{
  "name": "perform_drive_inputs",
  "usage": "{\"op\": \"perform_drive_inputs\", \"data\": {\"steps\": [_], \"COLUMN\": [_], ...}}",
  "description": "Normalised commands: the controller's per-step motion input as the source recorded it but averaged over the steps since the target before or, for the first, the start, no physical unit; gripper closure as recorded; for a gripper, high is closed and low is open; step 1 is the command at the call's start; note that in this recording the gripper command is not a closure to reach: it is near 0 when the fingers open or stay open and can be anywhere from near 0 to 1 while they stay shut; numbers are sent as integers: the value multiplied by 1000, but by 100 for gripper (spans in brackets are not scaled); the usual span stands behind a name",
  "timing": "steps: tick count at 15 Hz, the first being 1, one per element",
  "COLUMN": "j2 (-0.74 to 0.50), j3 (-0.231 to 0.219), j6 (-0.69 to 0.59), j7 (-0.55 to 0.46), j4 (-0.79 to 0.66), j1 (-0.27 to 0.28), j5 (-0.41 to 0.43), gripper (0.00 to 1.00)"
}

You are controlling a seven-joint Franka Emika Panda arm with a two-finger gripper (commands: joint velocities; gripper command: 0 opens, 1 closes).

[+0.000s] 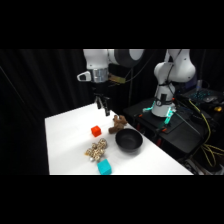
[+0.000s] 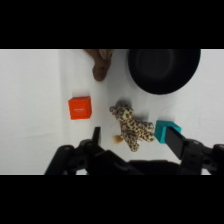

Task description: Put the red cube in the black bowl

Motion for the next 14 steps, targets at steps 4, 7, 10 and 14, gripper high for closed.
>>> {"op": "perform_drive_inputs", "data": {"steps": [4,7,10,14], "j2": [45,139,203,237], "j3": [8,-48,-69,-43], "j6": [-57,-173,-138,-26], "j7": [-90,-347,-513,-459], "j4": [96,335,419,359], "j1": [-41,-109,-146,-145], "j5": [9,5,17,107], "gripper": [0,0,0,0]}}
